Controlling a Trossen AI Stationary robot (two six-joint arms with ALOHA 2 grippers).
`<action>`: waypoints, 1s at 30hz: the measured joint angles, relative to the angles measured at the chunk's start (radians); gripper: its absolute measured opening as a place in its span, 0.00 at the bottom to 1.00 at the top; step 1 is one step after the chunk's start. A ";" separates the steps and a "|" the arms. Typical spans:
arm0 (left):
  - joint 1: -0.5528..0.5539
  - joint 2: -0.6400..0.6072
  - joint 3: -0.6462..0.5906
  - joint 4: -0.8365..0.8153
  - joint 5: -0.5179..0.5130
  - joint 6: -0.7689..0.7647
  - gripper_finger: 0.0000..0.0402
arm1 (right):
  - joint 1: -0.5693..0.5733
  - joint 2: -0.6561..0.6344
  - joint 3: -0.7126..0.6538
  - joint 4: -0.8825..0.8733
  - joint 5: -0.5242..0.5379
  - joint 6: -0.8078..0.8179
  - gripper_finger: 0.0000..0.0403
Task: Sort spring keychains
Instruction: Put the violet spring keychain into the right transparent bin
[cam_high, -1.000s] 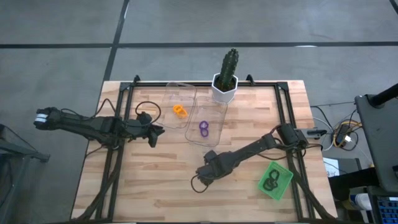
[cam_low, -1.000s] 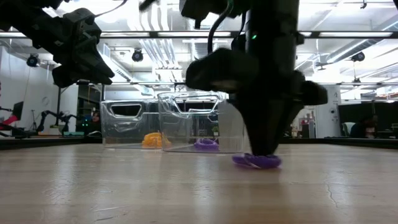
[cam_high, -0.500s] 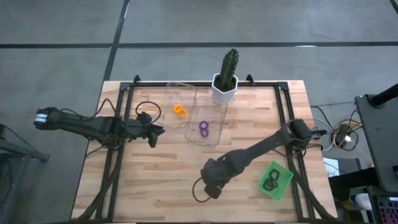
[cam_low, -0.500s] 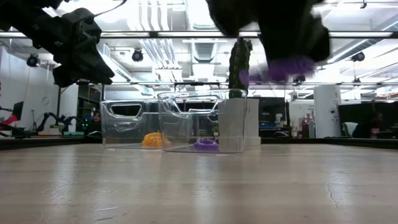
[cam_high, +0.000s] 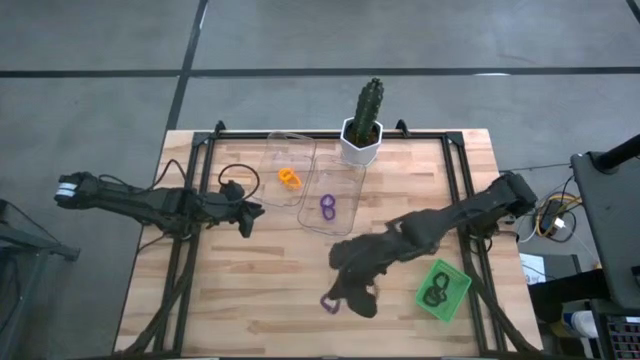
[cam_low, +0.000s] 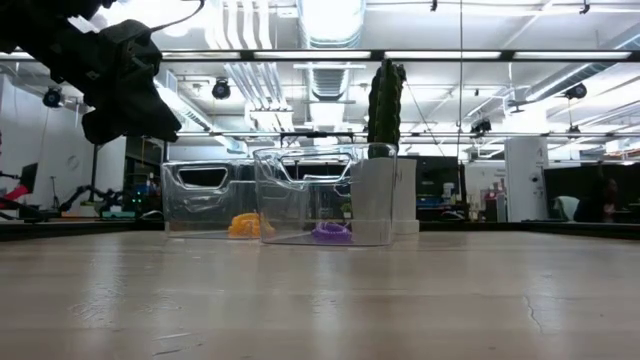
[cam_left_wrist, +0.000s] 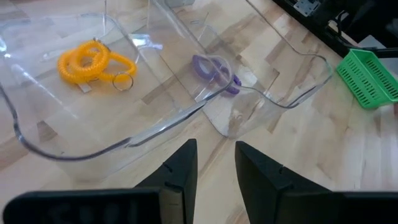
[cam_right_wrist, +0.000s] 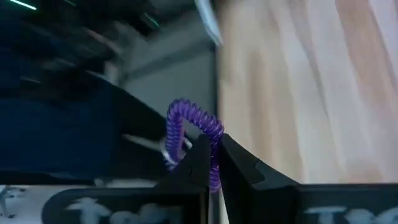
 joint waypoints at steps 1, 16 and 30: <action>0.000 0.000 -0.002 -0.003 0.000 -0.008 0.25 | 0.000 -0.016 0.000 0.049 0.002 -0.030 0.03; 0.000 0.002 -0.018 0.006 0.000 -0.027 0.25 | -0.003 -0.054 -0.003 0.309 0.051 -0.211 0.03; 0.000 -0.020 -0.018 0.029 0.000 0.010 0.25 | -0.172 -0.016 -0.005 -0.348 0.741 0.093 0.03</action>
